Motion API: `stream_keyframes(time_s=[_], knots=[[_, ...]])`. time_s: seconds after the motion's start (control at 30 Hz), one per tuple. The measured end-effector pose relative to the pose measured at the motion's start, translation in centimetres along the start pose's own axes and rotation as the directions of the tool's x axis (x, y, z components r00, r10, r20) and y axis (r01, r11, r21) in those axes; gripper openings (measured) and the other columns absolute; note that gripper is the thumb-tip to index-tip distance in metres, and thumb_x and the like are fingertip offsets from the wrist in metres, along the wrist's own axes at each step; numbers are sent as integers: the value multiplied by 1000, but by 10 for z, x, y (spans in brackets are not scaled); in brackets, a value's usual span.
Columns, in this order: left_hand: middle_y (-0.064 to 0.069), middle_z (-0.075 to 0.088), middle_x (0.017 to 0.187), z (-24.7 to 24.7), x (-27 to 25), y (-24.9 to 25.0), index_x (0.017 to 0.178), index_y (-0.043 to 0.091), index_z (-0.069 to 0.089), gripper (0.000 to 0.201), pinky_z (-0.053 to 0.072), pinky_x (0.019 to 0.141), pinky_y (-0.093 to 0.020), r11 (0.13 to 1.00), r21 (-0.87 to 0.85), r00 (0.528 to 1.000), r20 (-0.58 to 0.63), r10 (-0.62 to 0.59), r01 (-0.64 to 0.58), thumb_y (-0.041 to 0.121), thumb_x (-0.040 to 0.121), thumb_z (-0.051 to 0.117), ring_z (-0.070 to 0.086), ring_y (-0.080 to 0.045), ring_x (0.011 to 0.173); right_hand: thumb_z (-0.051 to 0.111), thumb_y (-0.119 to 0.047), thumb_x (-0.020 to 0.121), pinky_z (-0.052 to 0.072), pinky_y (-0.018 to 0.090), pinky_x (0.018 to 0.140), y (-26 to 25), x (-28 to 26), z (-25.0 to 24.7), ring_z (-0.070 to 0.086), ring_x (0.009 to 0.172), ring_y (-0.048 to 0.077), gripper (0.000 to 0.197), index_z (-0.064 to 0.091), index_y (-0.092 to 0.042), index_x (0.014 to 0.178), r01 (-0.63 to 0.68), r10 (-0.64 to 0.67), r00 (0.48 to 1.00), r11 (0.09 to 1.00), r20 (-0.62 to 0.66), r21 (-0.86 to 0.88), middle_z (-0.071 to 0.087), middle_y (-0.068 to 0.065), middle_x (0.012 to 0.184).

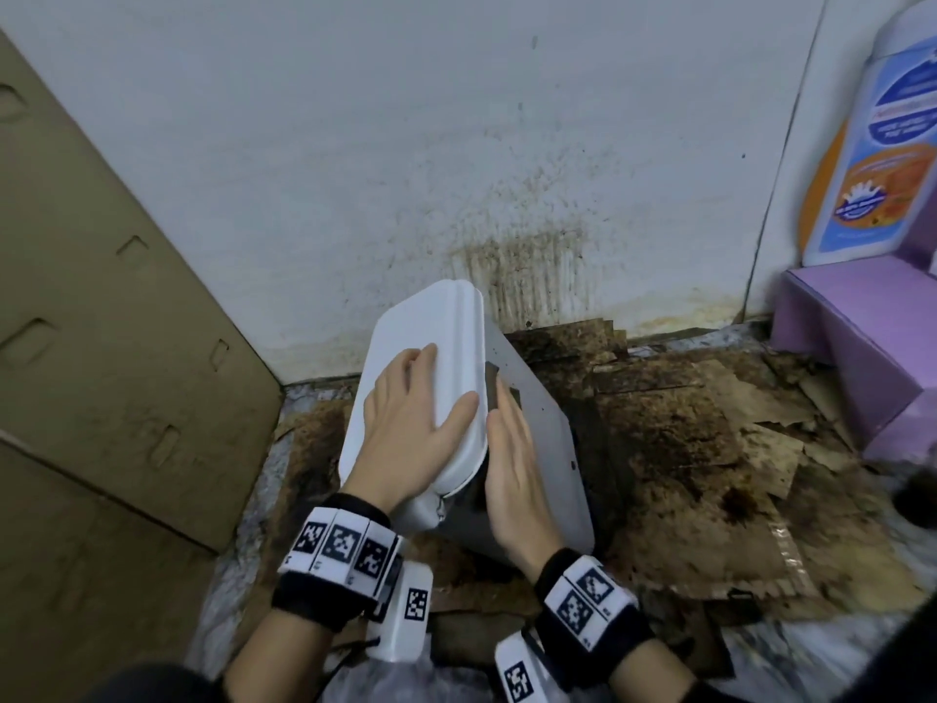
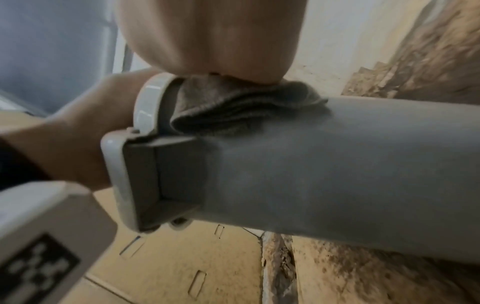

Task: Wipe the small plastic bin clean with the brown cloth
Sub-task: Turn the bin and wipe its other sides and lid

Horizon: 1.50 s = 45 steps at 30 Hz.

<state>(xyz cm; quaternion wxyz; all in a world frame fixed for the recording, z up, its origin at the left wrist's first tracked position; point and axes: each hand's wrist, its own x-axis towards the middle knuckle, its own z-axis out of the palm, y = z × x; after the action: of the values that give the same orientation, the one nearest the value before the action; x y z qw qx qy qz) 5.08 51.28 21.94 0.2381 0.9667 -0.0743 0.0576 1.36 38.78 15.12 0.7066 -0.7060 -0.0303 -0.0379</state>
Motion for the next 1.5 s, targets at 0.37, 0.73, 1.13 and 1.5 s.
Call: stream_keyframes(time_s=[0.37, 0.73, 1.13, 1.5], knots=[[5, 16, 169, -3, 2, -19, 161, 27, 16, 87, 8, 125, -41, 1000, -18, 1000, 9, -19, 20, 72, 89, 29, 8, -11, 155, 15, -53, 104, 12, 31, 128, 99, 7, -17, 14, 155, -2, 58, 24, -41, 160, -82, 43, 985, 969, -167, -232, 22, -22, 167], [6, 22, 164, -9, -2, -17, 159, 27, 21, 80, 10, 122, -38, 998, -61, 1000, -3, -28, 27, 66, 90, 36, 15, -12, 152, 20, -45, 105, 10, 40, 129, 134, 9, -33, 19, 156, 14, 57, 30, -33, 161, -340, 276, 914, 920, -297, -194, 25, -3, 169], [4, 25, 163, -7, 1, -18, 158, 24, 23, 88, 11, 119, -37, 999, -42, 1000, -23, -20, 19, 71, 83, 29, 17, -12, 151, 15, -34, 108, 0, 19, 123, 4, 13, 6, 0, 152, -7, 54, 12, -35, 162, 63, -49, 996, 977, 72, -203, 5, -25, 165], [6, 26, 162, -12, -2, -26, 157, 27, 25, 77, 12, 115, -33, 995, -93, 999, -27, -36, 33, 62, 90, 39, 20, -15, 150, 6, -65, 102, 10, 38, 130, 104, 8, -22, 8, 157, 0, 66, 18, -40, 162, 42, -66, 996, 930, -55, -365, 14, -22, 169]])
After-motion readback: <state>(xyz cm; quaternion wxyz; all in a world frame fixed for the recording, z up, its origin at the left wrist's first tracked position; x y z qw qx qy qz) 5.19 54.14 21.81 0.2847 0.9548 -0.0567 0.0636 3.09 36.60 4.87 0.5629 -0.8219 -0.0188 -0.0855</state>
